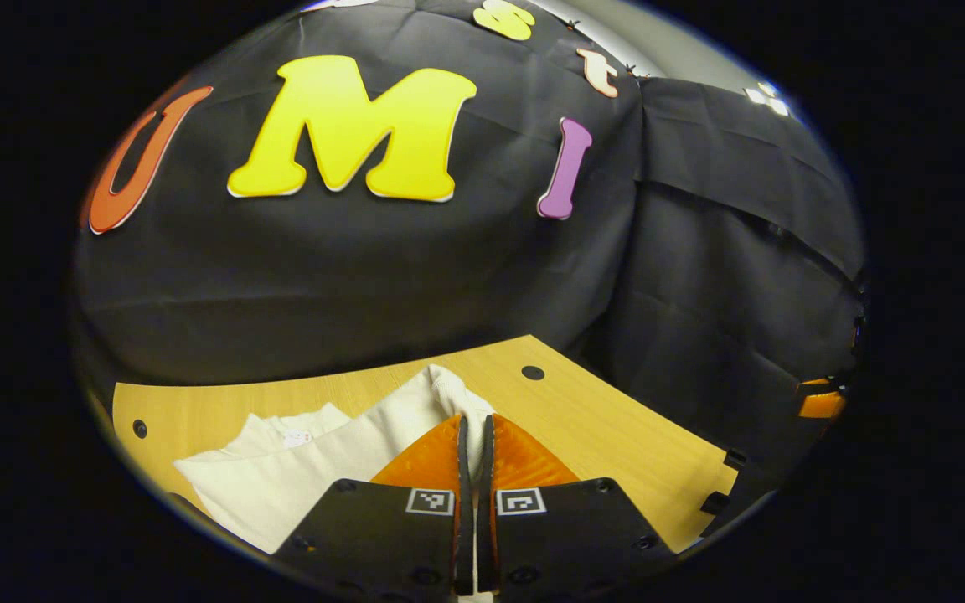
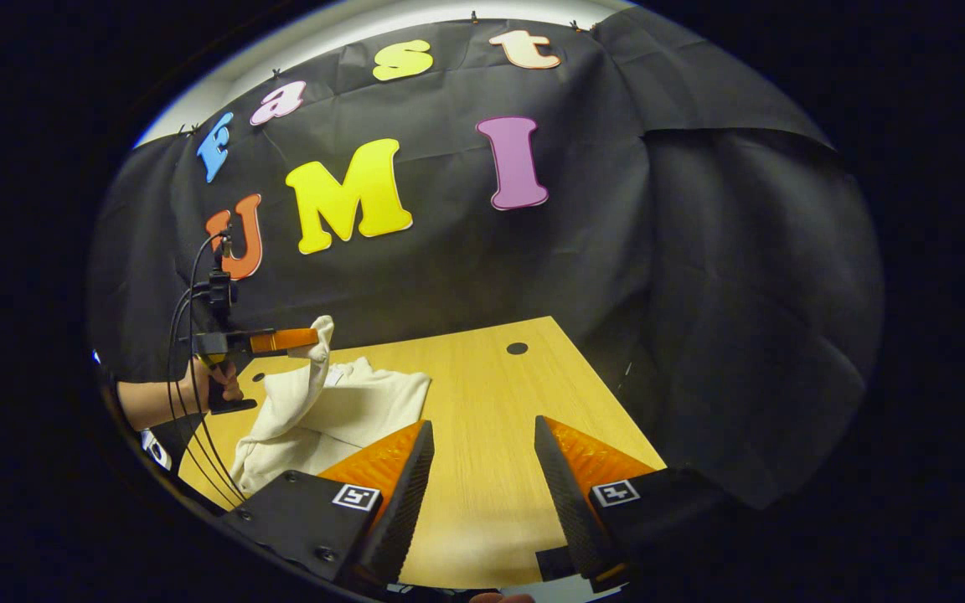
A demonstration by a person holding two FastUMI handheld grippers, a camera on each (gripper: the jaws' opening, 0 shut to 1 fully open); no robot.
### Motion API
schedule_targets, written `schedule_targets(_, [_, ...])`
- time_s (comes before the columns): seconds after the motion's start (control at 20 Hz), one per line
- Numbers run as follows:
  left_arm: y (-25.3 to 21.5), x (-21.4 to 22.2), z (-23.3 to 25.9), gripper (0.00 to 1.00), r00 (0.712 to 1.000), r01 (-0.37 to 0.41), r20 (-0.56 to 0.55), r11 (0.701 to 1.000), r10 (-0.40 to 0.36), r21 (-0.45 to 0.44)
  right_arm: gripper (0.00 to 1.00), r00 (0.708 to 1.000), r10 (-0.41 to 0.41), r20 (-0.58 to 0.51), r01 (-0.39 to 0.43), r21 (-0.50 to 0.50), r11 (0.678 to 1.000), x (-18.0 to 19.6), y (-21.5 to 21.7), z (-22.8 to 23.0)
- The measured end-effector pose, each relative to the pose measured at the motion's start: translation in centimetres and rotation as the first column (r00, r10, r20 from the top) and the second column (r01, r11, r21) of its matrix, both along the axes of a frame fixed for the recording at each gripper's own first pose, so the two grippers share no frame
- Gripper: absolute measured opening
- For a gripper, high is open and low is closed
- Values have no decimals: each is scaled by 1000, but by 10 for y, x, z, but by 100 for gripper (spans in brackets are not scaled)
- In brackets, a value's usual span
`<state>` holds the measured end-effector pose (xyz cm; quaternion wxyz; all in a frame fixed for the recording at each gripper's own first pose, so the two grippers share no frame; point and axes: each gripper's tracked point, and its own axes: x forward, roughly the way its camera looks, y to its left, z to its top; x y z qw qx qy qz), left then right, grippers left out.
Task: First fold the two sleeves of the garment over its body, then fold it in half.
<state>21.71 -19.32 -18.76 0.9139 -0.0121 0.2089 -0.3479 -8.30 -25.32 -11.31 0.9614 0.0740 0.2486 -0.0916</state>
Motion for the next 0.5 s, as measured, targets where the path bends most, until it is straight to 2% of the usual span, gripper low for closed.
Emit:
schedule_targets(0.1, [-16, 9, -36, 5, 998, -1, -56, 1000, 3, 29, 73, 999, -27, -21, 26, -13, 1000, -10, -6, -1])
schedule_targets(0.2, [-28, 14, -68, 5, 993, -20, -115, 999, 24, 37, 76, 998, -47, -49, 46, -23, 999, -20, -10, -4])
schedule_targets(0.3, [-42, 15, -89, 5, 983, -47, -178, 999, 46, -1, 74, 996, -57, -75, 54, -36, 998, -29, -10, -8])
schedule_targets(0.35, [-49, 14, -96, 5, 977, -59, -206, 998, 54, -21, 77, 994, -60, -88, 56, -44, 997, -32, -9, -9])
schedule_targets(0.5, [-61, 8, -111, 8, 966, -91, -244, 995, 81, -31, 77, 993, -57, -108, 51, -55, 997, -40, -4, -10])
